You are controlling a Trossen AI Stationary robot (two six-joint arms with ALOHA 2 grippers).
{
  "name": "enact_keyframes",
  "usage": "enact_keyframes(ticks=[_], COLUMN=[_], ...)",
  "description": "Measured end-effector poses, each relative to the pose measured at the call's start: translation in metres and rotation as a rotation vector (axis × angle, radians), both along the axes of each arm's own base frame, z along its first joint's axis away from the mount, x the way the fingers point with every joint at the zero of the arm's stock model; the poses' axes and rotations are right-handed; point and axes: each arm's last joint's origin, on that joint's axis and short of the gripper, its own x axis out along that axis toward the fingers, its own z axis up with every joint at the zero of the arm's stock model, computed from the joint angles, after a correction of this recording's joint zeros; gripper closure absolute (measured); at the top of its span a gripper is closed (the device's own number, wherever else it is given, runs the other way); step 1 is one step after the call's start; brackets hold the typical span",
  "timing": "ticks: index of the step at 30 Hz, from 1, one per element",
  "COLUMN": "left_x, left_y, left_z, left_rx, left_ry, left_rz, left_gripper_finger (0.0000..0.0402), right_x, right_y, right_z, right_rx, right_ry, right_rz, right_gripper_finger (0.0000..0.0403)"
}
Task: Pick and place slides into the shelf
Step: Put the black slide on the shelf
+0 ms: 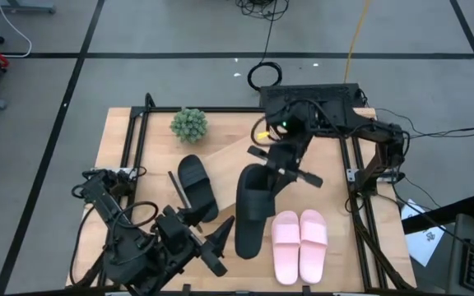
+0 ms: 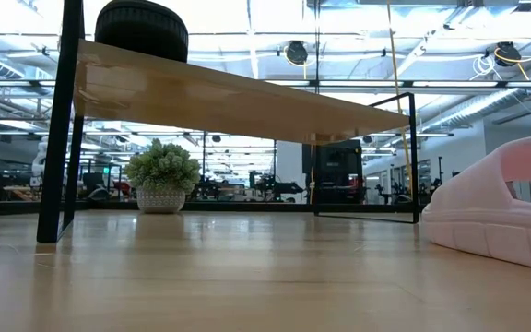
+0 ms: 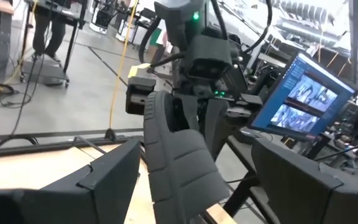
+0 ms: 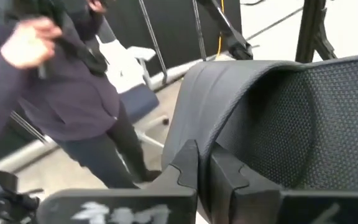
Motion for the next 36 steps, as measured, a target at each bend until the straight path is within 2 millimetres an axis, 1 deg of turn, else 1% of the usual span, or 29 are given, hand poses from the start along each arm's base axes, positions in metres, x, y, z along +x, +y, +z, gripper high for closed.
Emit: enact_keyframes(ticks=[3,6,12,15,17,21,24,30,33,36], left_x=[0.002,0.003,-0.005,-0.010,-0.009,0.000,0.005,0.002,0.005,0.010], left_y=[-0.003,-0.006,-0.018,-0.023,-0.024,-0.019,-0.014,-0.004,0.001,0.007], left_z=[-0.007,-0.014,-0.022,-0.026,-0.030,-0.040,-0.048,-0.060,-0.068,-0.071], left_rx=[-0.002,-0.007,-0.044,-0.060,-0.068,-0.081,-0.116,-0.267,-0.319,-0.368], left_ry=[-0.003,-0.007,-0.046,-0.058,-0.062,-0.049,-0.035,0.001,0.031,0.053], left_rz=[-0.001,-0.007,-0.064,-0.082,-0.099,-0.173,-0.219,-0.307,-0.314,-0.335], left_gripper_finger=[0.0092,0.0092,0.0092,0.0092,0.0092,0.0092,0.0092,0.0092,0.0092,0.0092], right_x=[0.001,0.001,0.002,0.002,0.003,0.005,0.005,0.005,0.005,0.005], right_y=[0.009,0.013,0.009,0.005,0.003,0.002,0.002,0.002,0.003,0.004], right_z=[0.001,0.003,0.003,0.006,0.010,0.014,0.014,0.013,0.014,0.014], right_rx=[-0.007,-0.004,-0.003,-0.004,-0.004,0.011,0.017,0.022,0.020,0.018], right_ry=[-0.030,-0.042,-0.047,-0.082,-0.120,-0.154,-0.147,-0.126,-0.130,-0.135], right_rz=[0.028,0.040,0.026,0.014,0.007,-0.006,-0.006,-0.011,-0.010,-0.011], right_gripper_finger=[0.0403,0.0403,0.0403,0.0403,0.0403,0.0403,0.0403,0.0403,0.0403,0.0403])
